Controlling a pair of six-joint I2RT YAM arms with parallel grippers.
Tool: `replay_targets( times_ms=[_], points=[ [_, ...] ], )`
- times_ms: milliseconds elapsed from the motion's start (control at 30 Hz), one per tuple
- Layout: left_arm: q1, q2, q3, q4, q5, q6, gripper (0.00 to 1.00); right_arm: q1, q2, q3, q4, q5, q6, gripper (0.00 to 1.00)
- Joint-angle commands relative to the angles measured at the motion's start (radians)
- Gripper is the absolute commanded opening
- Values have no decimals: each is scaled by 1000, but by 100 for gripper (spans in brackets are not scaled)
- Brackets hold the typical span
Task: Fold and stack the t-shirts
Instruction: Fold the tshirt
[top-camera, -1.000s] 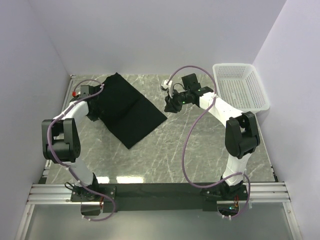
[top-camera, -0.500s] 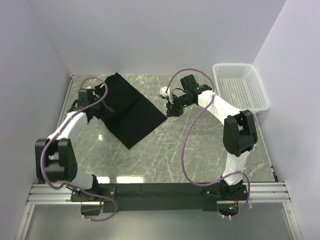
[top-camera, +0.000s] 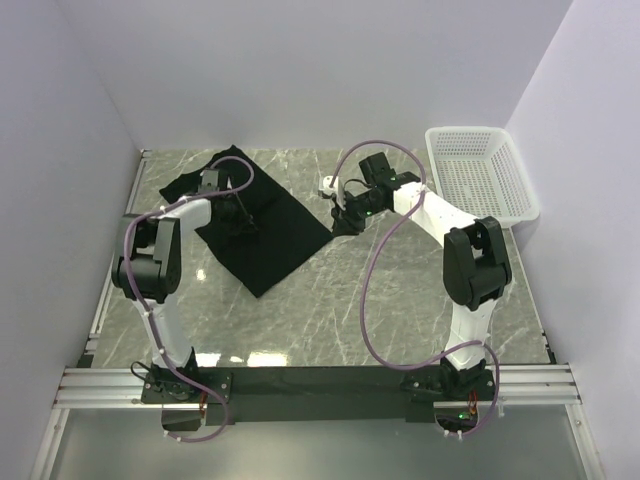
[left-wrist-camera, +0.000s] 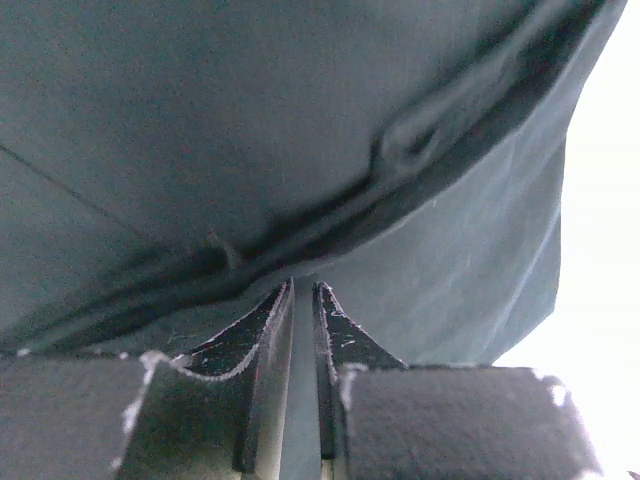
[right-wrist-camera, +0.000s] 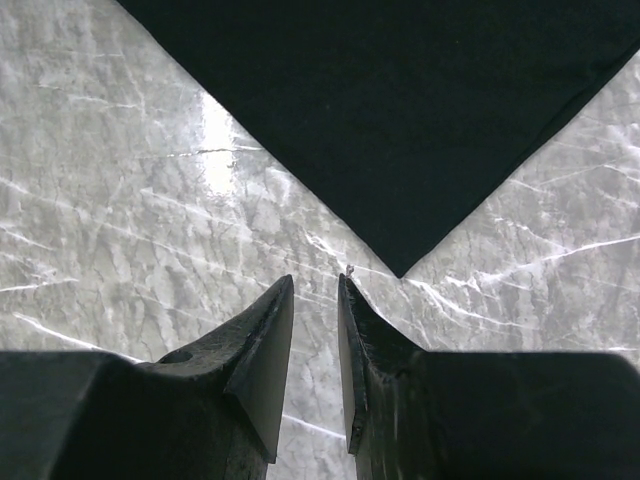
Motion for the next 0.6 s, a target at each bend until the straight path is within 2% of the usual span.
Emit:
replay_targets(
  times_ms=[0,400,567],
  points=[
    [18,18,72,-26,-95,-27,18,-1,-57,-24,34,0,11,32],
    [81,99,187,-101,-174,-8,22,-2,-33,10,21,26,20,31],
    [82,-40,170,-46,-169,67,41,0,-17,45,-63,32,-156,34]
  ],
)
